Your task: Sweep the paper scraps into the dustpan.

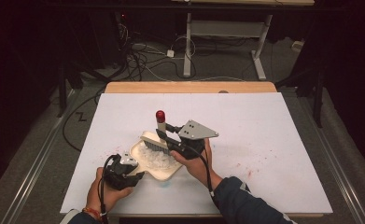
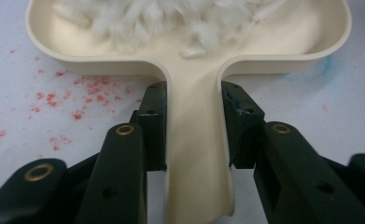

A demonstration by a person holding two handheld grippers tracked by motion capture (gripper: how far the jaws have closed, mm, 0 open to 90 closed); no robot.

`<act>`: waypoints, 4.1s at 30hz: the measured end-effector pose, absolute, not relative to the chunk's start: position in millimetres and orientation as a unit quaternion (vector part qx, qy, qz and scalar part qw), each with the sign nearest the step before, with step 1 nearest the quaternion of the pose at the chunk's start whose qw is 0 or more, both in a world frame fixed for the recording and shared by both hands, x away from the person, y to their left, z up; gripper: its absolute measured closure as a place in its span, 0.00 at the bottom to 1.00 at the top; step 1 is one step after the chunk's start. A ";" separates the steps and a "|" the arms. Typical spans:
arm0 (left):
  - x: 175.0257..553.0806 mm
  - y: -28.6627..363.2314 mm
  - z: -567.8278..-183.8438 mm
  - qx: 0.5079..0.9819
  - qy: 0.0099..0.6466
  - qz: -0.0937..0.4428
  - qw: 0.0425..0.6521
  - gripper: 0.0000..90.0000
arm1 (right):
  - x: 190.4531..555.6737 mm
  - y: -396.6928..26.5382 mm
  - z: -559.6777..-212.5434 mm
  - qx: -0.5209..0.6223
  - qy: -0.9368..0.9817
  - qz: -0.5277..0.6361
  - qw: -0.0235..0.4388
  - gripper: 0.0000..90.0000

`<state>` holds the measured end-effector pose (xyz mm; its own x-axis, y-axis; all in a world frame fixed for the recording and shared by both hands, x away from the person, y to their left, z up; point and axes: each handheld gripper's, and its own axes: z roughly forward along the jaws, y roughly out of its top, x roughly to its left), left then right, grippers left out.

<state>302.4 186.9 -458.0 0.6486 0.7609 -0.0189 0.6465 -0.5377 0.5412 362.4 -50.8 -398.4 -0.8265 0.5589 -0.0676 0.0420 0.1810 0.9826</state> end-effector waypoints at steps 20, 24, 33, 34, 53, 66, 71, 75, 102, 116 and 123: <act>301.6 188.5 -461.1 0.875 0.402 0.113 0.245 0.70 | 371.1 -112.5 -369.5 0.236 0.717 0.599 0.266 0.79; 301.7 188.3 -461.6 0.878 0.401 0.121 0.232 0.70 | 370.5 -126.0 -379.3 0.249 0.727 0.579 0.273 0.79; 290.2 196.2 -461.3 0.872 0.414 0.122 0.230 0.70 | 350.0 -132.2 -395.6 0.233 0.752 0.561 0.256 0.79; 288.6 196.3 -461.6 0.871 0.417 0.122 0.231 0.70 | 350.0 -132.2 -395.6 0.233 0.752 0.561 0.256 0.79; 287.2 197.0 -464.9 0.870 0.420 0.117 0.231 0.70 | 328.1 -91.8 -377.2 0.170 0.749 0.601 0.221 0.79; 280.6 217.1 -460.7 0.867 0.426 0.114 0.232 0.70 | 320.7 -153.9 -364.5 0.181 0.761 0.595 0.186 0.79; 276.3 225.5 -461.5 0.867 0.426 0.116 0.232 0.70 | 312.5 -158.0 -365.2 0.163 0.776 0.589 0.158 0.79; 272.6 229.3 -461.9 0.868 0.424 0.118 0.232 0.70 | 309.5 -155.2 -375.4 0.151 0.796 0.571 0.135 0.79; 276.7 219.2 -465.3 0.877 0.407 0.117 0.227 0.70 | 382.6 -128.1 -370.5 0.231 0.744 0.589 0.216 0.79; 280.3 218.9 -466.3 0.876 0.409 0.109 0.231 0.70 | 412.8 -97.1 -399.5 0.268 0.729 0.558 0.291 0.79; 281.6 217.6 -465.9 0.876 0.410 0.110 0.230 0.70 | 395.4 -63.5 -406.5 0.242 0.736 0.570 0.274 0.78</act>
<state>281.6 217.6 -465.9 0.6405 0.7679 0.0033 0.6670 -0.5585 0.4932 395.4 -63.5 -406.5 -0.7327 0.6684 -0.1279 0.0441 0.2341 0.9712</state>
